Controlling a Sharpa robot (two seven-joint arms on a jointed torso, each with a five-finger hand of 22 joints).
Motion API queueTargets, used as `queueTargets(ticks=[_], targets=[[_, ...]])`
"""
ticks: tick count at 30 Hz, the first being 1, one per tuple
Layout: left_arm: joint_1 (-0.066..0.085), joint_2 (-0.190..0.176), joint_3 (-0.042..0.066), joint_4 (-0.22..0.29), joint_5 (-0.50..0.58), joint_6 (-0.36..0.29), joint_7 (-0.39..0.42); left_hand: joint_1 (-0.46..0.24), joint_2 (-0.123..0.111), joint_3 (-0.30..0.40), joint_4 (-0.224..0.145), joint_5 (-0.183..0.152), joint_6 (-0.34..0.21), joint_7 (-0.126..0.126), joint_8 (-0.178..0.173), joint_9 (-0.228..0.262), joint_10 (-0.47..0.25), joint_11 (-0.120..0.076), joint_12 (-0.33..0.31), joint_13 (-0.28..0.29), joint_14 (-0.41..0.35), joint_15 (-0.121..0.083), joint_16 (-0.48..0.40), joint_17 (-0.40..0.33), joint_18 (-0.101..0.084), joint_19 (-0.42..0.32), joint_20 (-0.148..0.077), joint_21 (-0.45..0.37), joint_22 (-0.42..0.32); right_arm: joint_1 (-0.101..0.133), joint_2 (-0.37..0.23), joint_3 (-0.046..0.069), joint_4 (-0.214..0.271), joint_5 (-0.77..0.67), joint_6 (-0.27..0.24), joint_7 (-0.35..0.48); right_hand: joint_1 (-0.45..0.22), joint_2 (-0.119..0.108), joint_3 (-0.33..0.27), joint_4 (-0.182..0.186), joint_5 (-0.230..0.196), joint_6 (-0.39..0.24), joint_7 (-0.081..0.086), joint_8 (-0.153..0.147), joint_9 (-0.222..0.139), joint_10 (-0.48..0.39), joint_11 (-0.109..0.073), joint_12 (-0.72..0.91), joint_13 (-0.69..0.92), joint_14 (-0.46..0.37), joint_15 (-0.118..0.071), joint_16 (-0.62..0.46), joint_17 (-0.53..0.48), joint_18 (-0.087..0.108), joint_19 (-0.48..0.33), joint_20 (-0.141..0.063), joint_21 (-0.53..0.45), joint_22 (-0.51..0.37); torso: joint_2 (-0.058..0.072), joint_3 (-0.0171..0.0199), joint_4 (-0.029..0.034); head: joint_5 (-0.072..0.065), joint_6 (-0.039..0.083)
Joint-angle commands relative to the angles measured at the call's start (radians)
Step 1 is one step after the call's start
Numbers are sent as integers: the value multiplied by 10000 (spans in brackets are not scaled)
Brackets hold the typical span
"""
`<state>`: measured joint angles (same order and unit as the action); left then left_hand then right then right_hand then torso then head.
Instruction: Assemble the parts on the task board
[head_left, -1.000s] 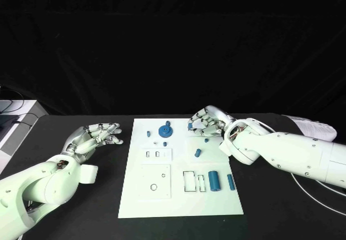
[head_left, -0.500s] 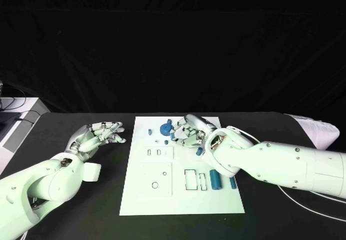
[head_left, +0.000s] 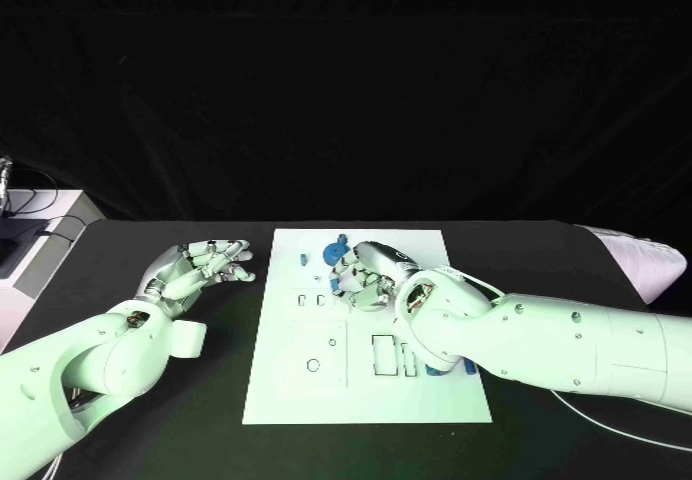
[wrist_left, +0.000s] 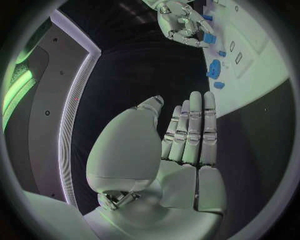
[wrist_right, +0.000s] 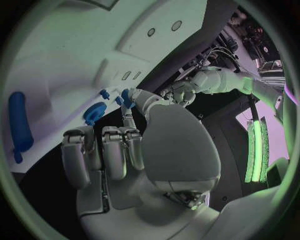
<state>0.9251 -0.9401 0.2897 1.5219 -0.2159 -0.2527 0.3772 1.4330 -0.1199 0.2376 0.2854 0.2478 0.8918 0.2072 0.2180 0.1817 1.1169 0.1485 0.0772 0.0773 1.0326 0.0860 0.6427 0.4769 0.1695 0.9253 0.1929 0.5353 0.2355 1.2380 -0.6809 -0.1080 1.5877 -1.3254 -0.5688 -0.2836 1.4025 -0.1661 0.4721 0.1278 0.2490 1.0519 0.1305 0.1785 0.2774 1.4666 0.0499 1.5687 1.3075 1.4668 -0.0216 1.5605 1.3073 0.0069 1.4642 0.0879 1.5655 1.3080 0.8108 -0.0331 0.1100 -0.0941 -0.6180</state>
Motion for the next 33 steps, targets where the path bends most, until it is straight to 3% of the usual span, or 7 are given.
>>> queueTargets(ticks=[1, 15, 33], targets=[[-3, 24, 8, 29, -22, 124, 72, -28, -77, 64, -1, -56, 61, 30, -65, 8, -94, -2, -65, -9, -79, 1, 63, 11, 113, -45, -1, 52, 8, -52, 60, -5, 16, -750, -44, -428, -101, 46, 52, -29, 61, 157, -112, 332, 233, 1042, -99, 21, 2633, 966, -70, 21, 2298, -69, 1066, -81, 53, 2628, 0, 3, 7, 10, -30], [-21, 15, 8, 33, -21, 143, 57, -34, -81, 73, -2, -58, 58, 32, -70, 10, -103, 2, -72, -11, -87, 5, 66, 12, 112, -58, 2, 59, 11, -247, 117, -41, -27, -1501, 321, -926, -286, -89, 59, -52, -31, 96, -112, 367, 261, 1042, -100, 21, 2633, 966, -74, 20, 2296, -69, 1066, -93, 53, 2628, 11, 11, -10, 45, -98], [-68, 24, 8, 6, -21, 164, 53, -34, -81, 73, -2, -58, 58, 32, -70, 10, -103, 2, -72, -11, -87, 5, 66, 12, 112, -58, 2, 59, 11, -396, 97, -51, -121, -1880, 244, -1308, -431, -164, 56, -35, -120, 69, -116, 395, 277, 1037, -103, 15, 2627, 960, -76, 13, 2272, -69, 1066, -96, 53, 2628, 4, 7, -7, 41, -178]])
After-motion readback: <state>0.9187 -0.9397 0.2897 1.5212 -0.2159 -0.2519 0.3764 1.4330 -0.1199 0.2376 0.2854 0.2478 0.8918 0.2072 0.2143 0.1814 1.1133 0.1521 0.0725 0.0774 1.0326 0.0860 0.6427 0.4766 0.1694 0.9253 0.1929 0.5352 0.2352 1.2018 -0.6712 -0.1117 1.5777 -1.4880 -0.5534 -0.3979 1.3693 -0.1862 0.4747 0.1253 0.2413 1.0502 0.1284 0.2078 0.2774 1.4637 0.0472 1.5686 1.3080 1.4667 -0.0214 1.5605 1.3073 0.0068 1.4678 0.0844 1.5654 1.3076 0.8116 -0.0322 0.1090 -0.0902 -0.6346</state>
